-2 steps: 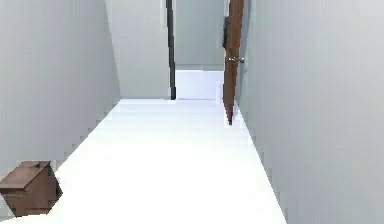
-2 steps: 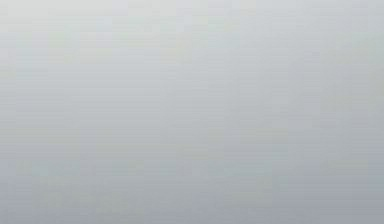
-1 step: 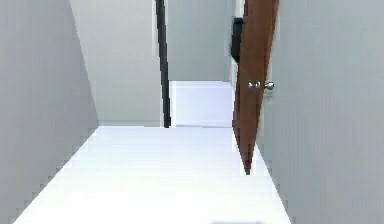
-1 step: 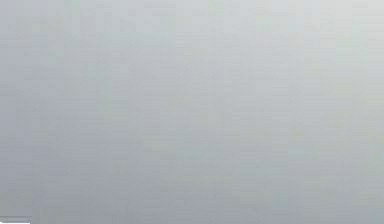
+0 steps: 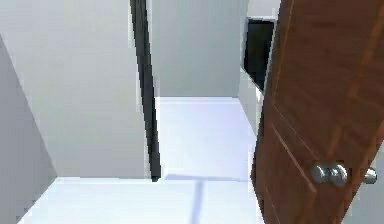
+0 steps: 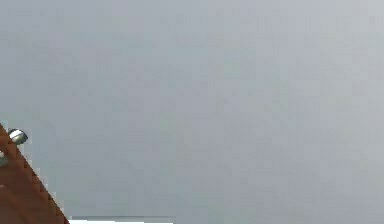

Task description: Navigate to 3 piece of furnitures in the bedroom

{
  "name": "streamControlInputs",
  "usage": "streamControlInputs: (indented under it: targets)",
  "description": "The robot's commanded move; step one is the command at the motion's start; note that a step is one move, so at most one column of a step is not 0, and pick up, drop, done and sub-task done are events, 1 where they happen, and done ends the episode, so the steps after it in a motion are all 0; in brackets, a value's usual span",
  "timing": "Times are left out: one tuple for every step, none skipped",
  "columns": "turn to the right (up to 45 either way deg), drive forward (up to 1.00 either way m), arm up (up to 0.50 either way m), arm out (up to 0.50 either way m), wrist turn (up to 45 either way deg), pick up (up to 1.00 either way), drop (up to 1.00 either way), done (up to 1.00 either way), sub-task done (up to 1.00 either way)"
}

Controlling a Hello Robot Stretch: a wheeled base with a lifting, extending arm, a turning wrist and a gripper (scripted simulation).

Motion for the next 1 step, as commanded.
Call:
streamControlInputs:
  targets:
    - [0.0,1.0,0.0,0.0,0.0,0.0,0.0,0.0,0.0]
